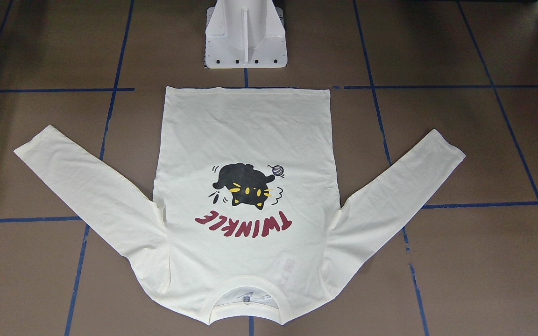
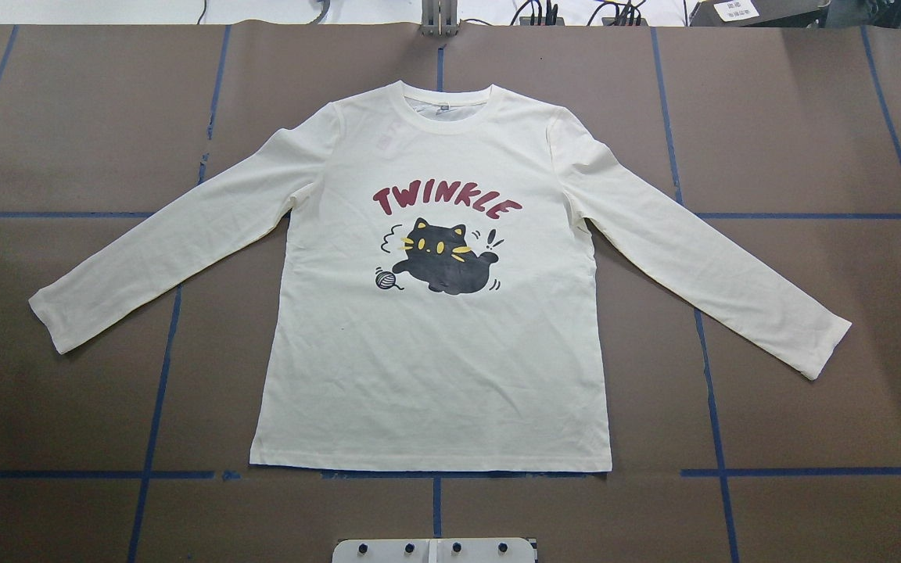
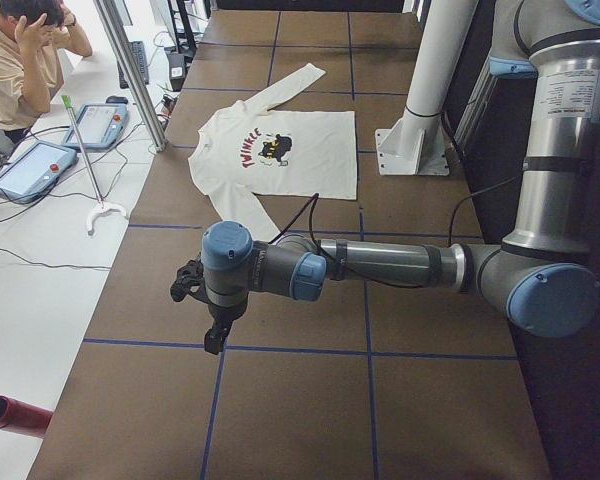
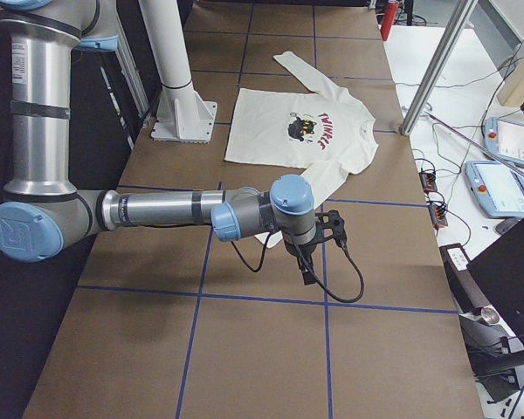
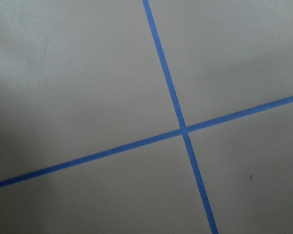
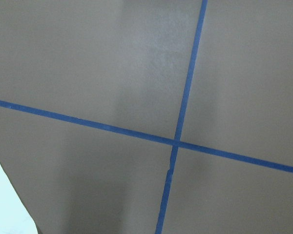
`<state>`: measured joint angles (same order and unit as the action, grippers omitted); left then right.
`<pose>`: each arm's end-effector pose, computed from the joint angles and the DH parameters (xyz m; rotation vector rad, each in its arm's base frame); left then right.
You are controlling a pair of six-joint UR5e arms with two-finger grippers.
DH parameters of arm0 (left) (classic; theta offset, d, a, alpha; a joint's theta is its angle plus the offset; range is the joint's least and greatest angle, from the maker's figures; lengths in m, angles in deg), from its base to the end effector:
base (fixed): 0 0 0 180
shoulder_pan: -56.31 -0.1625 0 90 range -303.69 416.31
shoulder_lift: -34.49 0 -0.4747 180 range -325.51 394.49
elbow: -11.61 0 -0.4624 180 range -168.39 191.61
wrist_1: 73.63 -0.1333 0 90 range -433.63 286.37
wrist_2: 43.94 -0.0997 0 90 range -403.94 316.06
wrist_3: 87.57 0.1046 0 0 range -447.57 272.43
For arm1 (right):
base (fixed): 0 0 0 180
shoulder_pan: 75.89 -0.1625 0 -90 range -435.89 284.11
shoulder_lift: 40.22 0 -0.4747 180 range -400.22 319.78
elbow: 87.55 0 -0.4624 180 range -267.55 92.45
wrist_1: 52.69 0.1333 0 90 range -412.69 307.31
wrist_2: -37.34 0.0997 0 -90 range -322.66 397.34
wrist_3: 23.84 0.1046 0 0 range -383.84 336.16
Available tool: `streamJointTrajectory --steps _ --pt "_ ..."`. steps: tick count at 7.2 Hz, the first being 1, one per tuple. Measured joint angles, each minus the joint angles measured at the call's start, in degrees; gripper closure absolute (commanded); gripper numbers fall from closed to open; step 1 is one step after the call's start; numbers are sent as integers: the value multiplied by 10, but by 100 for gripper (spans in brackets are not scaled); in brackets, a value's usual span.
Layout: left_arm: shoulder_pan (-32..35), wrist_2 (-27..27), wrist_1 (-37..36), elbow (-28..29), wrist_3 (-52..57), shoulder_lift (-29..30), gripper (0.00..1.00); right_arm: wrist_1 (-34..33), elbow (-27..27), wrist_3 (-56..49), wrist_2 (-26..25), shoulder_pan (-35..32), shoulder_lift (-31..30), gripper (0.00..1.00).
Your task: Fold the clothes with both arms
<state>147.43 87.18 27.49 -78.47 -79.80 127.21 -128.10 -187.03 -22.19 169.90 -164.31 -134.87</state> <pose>-0.0762 -0.5987 0.6666 0.2875 0.6949 0.1977 0.0476 -0.5434 0.6362 0.3023 -0.7444 -0.1247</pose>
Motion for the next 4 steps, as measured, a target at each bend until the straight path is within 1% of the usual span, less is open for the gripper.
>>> streamJointTrajectory --steps 2,3,4 --pt "0 2 29 0 -45 1 0 36 12 17 12 1 0 0" --pt "-1 2 32 -1 -51 0 0 65 16 29 28 3 -8 0" --pt "-1 2 33 -3 -53 -1 0 114 17 80 38 17 -17 0"
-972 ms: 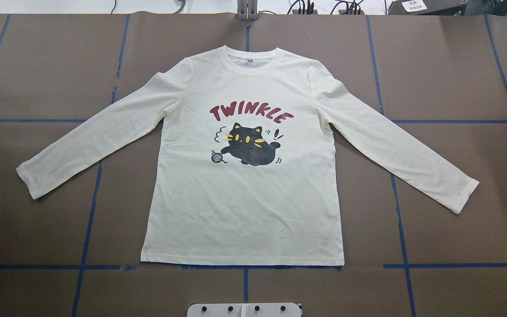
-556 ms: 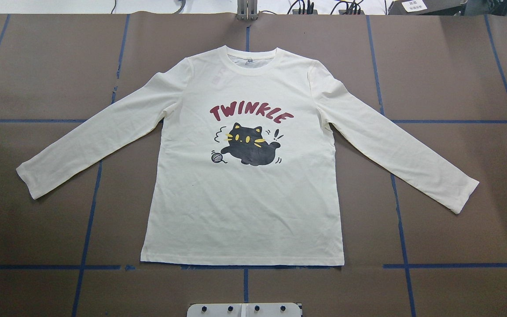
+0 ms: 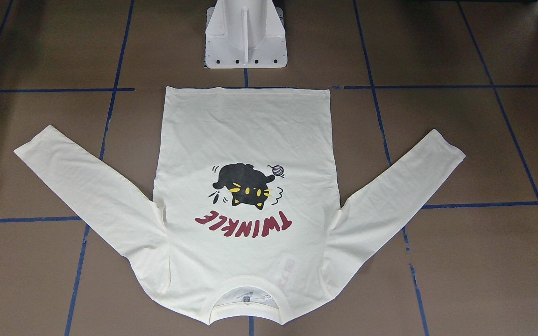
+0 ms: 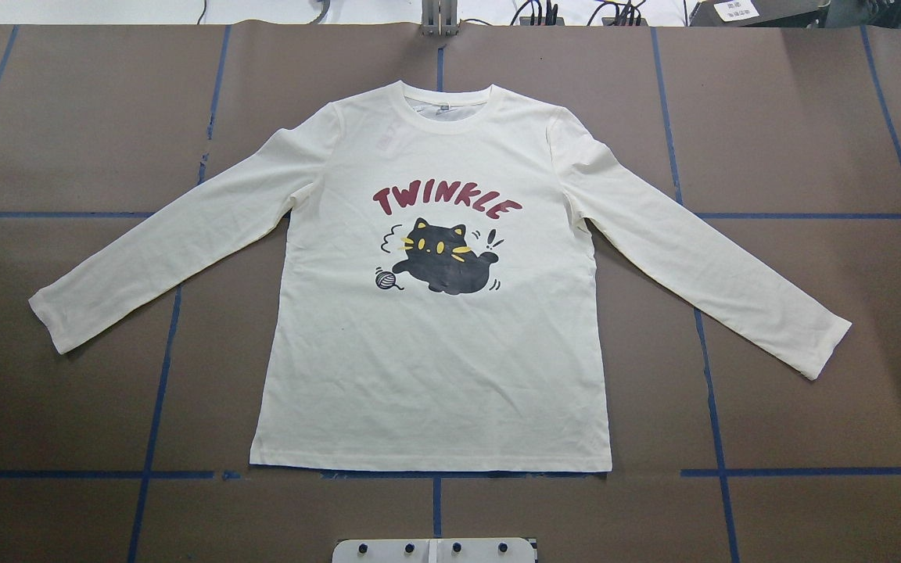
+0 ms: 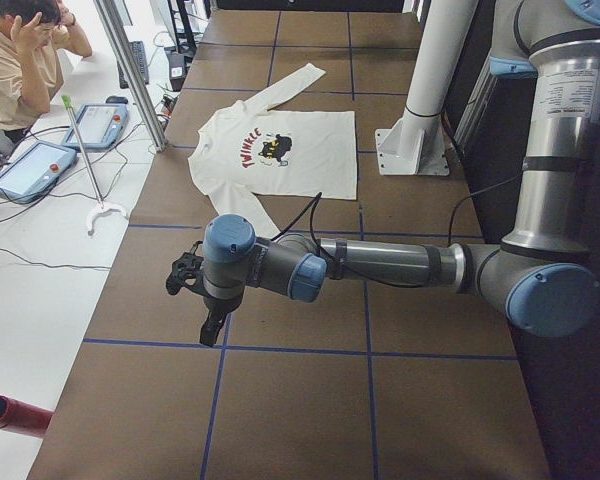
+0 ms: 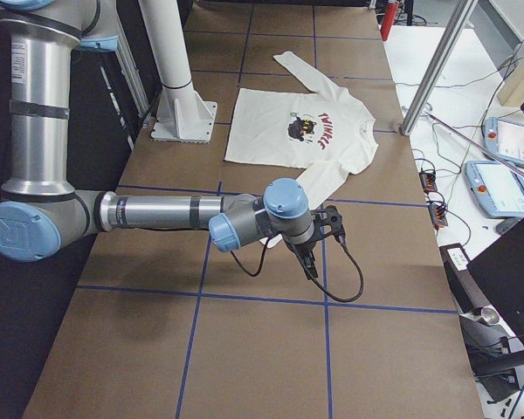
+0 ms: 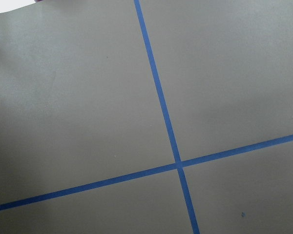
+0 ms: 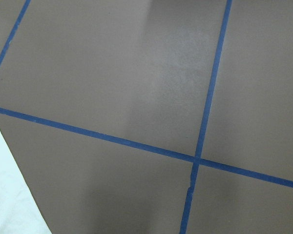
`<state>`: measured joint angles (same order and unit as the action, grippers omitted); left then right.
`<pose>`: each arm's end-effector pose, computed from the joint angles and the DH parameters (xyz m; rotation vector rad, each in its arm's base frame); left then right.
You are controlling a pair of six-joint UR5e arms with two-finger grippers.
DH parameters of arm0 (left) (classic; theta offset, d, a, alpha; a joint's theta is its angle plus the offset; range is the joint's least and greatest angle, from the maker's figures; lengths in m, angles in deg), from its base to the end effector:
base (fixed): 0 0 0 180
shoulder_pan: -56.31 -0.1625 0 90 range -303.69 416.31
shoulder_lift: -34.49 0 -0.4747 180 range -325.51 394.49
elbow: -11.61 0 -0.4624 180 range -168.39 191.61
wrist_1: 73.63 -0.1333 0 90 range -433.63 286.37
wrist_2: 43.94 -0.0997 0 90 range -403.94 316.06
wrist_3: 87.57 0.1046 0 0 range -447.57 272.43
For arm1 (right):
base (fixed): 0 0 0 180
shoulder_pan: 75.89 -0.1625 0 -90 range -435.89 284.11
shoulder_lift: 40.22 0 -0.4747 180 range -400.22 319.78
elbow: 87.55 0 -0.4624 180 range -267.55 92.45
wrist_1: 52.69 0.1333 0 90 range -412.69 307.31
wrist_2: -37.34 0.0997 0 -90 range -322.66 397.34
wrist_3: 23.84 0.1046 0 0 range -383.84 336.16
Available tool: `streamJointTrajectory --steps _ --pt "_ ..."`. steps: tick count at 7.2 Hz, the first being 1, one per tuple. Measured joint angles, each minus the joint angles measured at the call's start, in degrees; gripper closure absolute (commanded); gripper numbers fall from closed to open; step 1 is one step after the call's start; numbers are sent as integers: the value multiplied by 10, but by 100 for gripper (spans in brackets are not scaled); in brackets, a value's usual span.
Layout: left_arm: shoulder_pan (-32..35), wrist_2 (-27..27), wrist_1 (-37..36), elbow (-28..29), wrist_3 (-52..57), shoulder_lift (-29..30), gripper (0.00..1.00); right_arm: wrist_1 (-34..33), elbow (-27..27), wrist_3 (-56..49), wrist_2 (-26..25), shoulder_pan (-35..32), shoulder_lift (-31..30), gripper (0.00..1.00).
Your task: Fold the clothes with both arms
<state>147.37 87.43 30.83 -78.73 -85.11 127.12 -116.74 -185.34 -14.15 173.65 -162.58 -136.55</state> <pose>-0.0753 -0.6009 0.6578 0.3128 0.7073 0.1330 0.0269 -0.5341 0.6408 0.3588 -0.8374 -0.0897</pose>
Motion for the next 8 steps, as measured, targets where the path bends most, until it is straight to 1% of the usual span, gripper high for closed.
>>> streamJointTrajectory --steps 1,2,3,4,5,7,8 --pt "0 0 0 -1 -1 0 0 73 1 106 -7 44 -7 0" --pt "0 0 0 -1 -1 -1 0 154 2 217 -35 103 -16 2" --pt "0 0 0 -1 -1 -1 0 227 2 315 -79 171 -32 8" --pt "0 0 0 -1 -1 -1 0 283 3 387 -125 233 -51 16" --pt "0 0 0 -1 -2 -1 0 318 10 426 -161 282 -66 23" --pt "0 0 0 -1 -2 0 0 353 44 450 -203 338 -76 29" --pt "0 0 0 -2 -2 0 0 373 62 452 -212 351 -77 32"
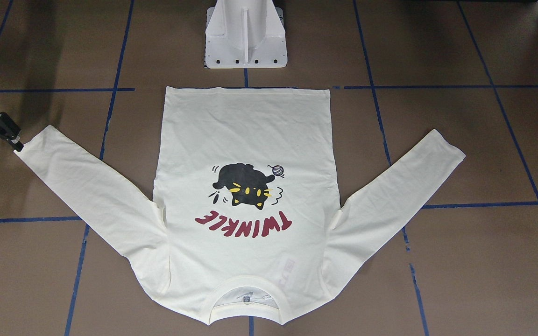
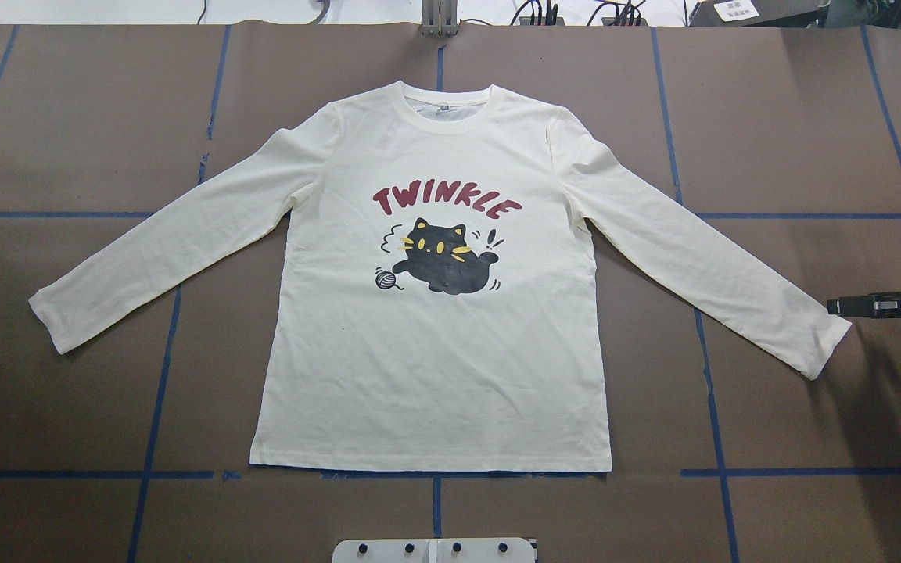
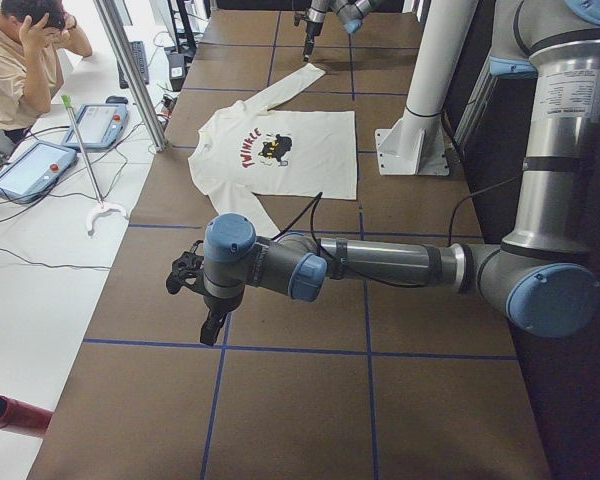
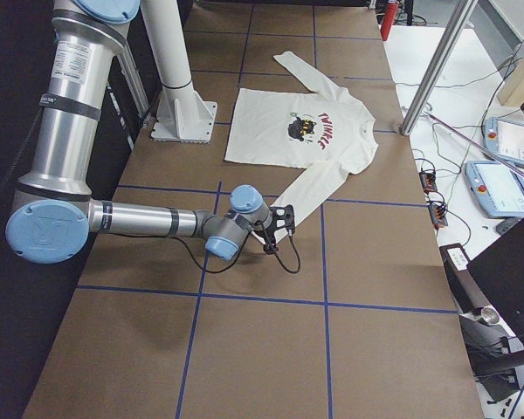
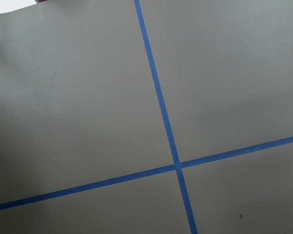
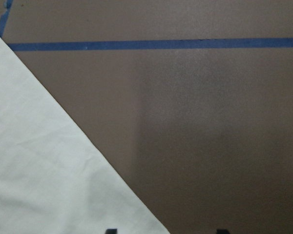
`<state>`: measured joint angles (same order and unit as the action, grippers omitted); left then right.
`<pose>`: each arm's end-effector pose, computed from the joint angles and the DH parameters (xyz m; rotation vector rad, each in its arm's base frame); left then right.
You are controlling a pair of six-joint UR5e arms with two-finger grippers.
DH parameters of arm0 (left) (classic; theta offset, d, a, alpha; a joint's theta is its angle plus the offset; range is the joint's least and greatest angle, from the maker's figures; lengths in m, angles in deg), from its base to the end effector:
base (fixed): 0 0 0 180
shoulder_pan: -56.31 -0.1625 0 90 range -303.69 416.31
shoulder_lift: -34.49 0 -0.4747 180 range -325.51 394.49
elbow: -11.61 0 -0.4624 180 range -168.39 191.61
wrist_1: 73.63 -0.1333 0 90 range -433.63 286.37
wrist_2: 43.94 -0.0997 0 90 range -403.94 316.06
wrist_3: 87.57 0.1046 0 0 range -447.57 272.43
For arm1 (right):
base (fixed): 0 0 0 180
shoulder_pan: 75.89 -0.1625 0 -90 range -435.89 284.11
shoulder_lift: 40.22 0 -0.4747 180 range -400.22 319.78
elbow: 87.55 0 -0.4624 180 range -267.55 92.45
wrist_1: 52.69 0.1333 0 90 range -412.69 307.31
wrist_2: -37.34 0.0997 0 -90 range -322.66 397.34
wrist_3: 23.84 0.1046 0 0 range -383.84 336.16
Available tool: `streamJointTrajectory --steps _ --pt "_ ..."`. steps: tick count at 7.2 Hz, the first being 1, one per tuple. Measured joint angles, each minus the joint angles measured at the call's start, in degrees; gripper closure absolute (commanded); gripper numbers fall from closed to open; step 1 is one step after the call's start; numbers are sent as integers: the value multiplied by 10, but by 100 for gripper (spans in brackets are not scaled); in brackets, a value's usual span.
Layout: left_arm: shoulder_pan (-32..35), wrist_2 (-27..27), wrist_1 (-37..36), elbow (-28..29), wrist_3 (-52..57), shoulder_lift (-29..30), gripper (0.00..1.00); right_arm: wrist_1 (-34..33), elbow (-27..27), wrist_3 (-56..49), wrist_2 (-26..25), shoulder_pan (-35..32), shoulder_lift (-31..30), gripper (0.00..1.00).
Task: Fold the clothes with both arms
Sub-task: 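Move the right gripper down to the cuff of the sleeve nearest it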
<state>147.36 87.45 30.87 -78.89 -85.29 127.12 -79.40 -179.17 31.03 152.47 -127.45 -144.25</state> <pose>-0.0752 -0.6010 0.6560 0.3149 0.7079 0.1315 -0.2244 -0.4257 0.7048 0.3014 -0.9146 0.0696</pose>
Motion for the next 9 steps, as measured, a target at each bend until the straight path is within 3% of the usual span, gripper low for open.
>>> streamJointTrajectory --steps 1,2,4,7,8,9 --pt "0 0 0 0 0 0 0 14 10 1 -3 5 0 34" --pt "0 0 0 0 0 1 0 20 13 1 -3 7 0 43" --pt "0 0 0 0 -1 1 0 22 15 4 -1 8 0 87" --pt "0 0 0 0 -1 2 0 22 16 8 -1 12 0 75" --pt "0 0 0 0 -1 2 0 22 17 8 -1 14 -1 59" --pt "0 0 0 0 -1 3 0 21 18 6 -2 15 -1 51"
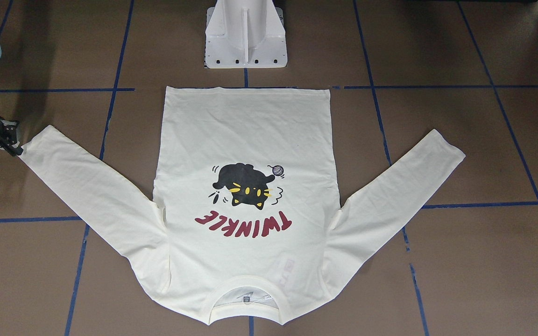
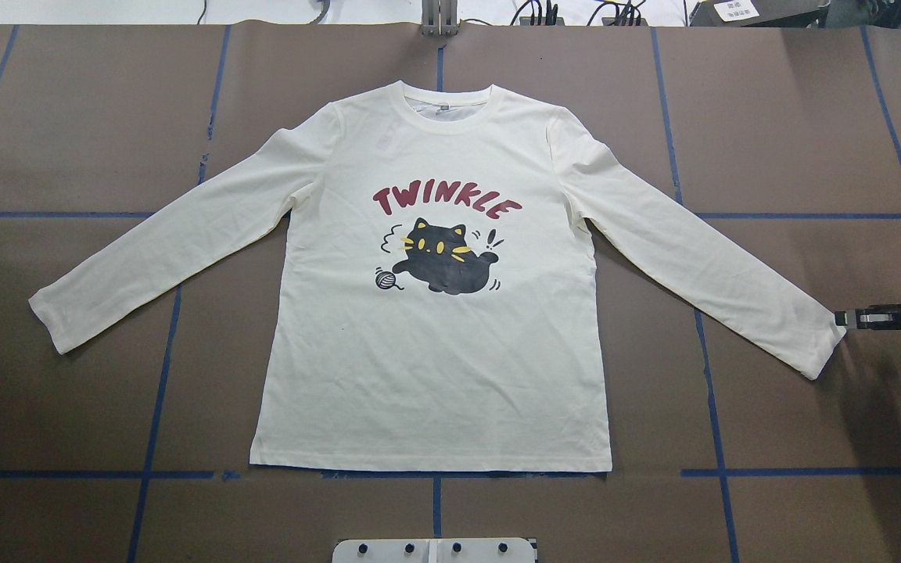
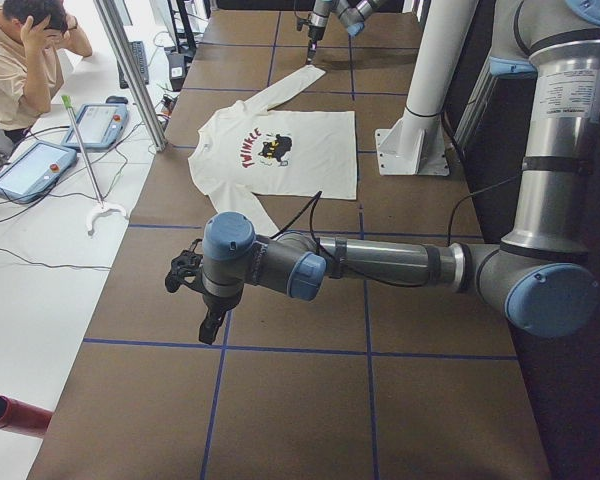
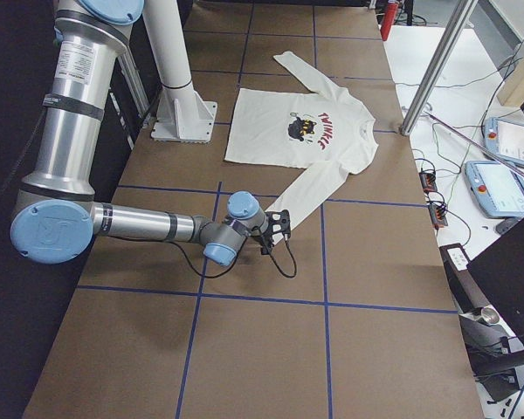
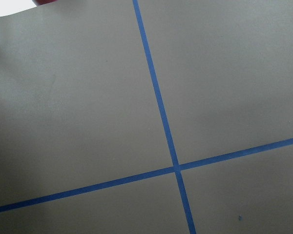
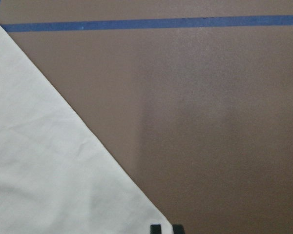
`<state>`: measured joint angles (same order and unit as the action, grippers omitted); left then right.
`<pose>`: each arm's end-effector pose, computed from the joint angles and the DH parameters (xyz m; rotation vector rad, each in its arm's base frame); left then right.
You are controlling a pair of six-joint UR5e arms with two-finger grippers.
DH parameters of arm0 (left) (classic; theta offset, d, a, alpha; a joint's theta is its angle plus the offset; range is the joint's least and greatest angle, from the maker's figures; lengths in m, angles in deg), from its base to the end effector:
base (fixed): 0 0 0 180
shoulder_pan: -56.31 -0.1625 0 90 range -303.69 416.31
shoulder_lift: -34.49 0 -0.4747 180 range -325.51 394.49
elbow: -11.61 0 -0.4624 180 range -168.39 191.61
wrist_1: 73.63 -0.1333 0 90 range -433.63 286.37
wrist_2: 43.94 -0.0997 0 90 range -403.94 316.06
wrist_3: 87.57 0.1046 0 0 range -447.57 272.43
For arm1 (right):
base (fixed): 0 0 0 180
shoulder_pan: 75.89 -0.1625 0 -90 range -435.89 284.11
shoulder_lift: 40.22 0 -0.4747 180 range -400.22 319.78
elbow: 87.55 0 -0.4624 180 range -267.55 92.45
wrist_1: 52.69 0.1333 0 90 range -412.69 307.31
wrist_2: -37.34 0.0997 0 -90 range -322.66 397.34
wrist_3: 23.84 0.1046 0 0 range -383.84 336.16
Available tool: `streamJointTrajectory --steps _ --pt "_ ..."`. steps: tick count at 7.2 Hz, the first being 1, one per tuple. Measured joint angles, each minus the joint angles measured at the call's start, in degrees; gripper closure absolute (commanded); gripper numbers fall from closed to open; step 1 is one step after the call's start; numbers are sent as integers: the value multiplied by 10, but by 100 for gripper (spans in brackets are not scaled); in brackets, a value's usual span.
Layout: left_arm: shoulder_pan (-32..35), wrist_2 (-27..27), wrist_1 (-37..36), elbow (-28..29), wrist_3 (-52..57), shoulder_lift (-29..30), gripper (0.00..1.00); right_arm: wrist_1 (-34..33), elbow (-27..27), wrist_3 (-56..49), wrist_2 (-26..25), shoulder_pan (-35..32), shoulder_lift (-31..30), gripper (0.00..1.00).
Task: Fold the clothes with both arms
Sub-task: 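Move the right gripper down to the cuff of the sleeve nearest it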
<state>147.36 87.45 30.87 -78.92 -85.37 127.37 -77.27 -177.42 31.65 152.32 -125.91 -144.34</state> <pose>-0.0752 -0.6032 0.6531 0.3191 0.7078 0.1319 -0.2329 -0.4164 0.7185 0.2896 -0.9220 0.0547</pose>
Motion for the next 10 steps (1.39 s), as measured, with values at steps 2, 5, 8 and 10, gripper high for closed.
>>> streamJointTrajectory --steps 2,5,8,10 --pt "0 0 0 0 0 0 0 0 1 -4 -1 0 -1 49" --pt "0 0 0 0 0 0 0 0 2 -4 -4 0 -4 77" --pt "0 0 0 0 0 0 0 0 3 1 -4 3 -5 75" --pt "0 0 0 1 0 0 0 0 4 1 -4 5 -5 100"
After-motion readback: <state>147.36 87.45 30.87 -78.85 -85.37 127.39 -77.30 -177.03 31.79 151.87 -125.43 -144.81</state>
